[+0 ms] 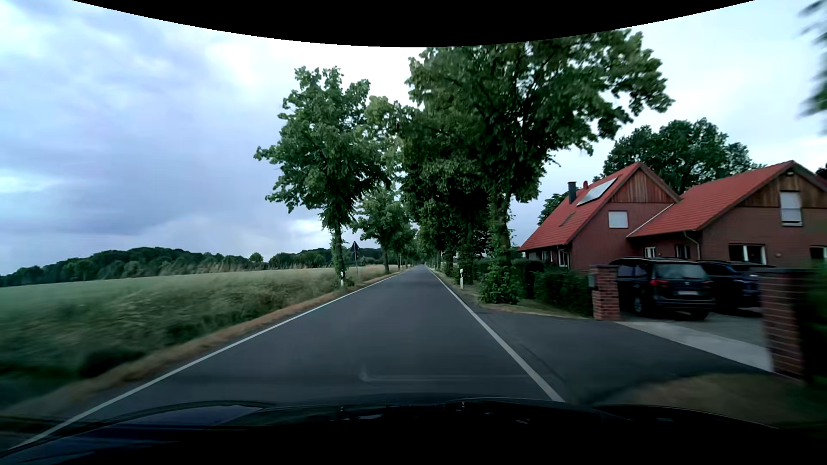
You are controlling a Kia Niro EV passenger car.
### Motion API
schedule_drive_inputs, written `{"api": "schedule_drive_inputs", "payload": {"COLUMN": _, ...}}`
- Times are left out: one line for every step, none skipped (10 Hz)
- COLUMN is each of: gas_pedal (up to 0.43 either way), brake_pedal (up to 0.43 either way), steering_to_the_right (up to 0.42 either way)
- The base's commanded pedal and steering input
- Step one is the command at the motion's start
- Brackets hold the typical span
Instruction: Follow the waypoints while adhering to traffic rules and regulations
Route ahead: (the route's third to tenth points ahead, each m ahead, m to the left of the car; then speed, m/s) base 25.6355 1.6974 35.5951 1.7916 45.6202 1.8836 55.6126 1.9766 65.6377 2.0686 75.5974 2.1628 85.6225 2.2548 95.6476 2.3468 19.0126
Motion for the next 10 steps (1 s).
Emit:
{"api": "schedule_drive_inputs", "payload": {"gas_pedal": 0.24, "brake_pedal": 0.0, "steering_to_the_right": 0.001}}
{"api": "schedule_drive_inputs", "payload": {"gas_pedal": 0.24, "brake_pedal": 0.0, "steering_to_the_right": -0.001}}
{"api": "schedule_drive_inputs", "payload": {"gas_pedal": 0.24, "brake_pedal": 0.0, "steering_to_the_right": -0.002}}
{"api": "schedule_drive_inputs", "payload": {"gas_pedal": 0.24, "brake_pedal": 0.0, "steering_to_the_right": -0.002}}
{"api": "schedule_drive_inputs", "payload": {"gas_pedal": 0.228, "brake_pedal": 0.0, "steering_to_the_right": -0.002}}
{"api": "schedule_drive_inputs", "payload": {"gas_pedal": 0.228, "brake_pedal": 0.0, "steering_to_the_right": -0.002}}
{"api": "schedule_drive_inputs", "payload": {"gas_pedal": 0.228, "brake_pedal": 0.0, "steering_to_the_right": -0.003}}
{"api": "schedule_drive_inputs", "payload": {"gas_pedal": 0.228, "brake_pedal": 0.0, "steering_to_the_right": -0.003}}
{"api": "schedule_drive_inputs", "payload": {"gas_pedal": 0.22, "brake_pedal": 0.0, "steering_to_the_right": -0.003}}
{"api": "schedule_drive_inputs", "payload": {"gas_pedal": 0.22, "brake_pedal": 0.0, "steering_to_the_right": -0.003}}
